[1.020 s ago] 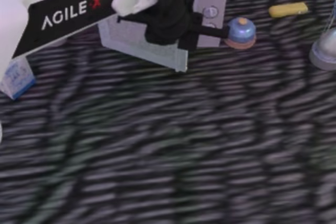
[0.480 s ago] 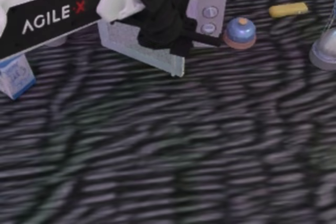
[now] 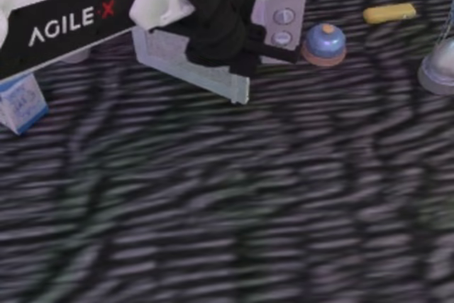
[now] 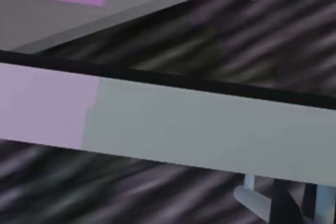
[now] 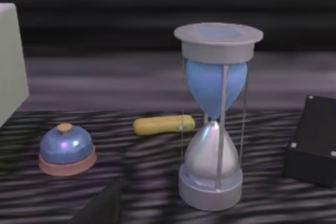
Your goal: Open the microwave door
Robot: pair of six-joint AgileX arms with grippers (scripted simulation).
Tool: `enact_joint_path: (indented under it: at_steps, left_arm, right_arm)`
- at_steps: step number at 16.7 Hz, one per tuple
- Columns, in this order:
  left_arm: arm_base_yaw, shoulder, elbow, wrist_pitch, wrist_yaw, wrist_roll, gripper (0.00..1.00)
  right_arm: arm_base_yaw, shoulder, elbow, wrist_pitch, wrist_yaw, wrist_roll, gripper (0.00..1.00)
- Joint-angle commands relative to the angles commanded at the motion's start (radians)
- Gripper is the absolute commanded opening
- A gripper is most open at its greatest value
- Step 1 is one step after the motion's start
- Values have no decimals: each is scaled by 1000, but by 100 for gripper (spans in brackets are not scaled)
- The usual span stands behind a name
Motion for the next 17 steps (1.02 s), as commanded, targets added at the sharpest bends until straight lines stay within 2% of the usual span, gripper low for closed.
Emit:
enact_joint_path:
  at_steps: [13, 17]
  left_arm:
    - [0, 0, 0, 0, 0, 0, 0]
    - [3, -21, -31, 12, 20, 26, 0]
  right_arm:
    - [0, 0, 0, 0, 0, 0, 100]
    - [0, 0, 0, 0, 0, 0, 100]
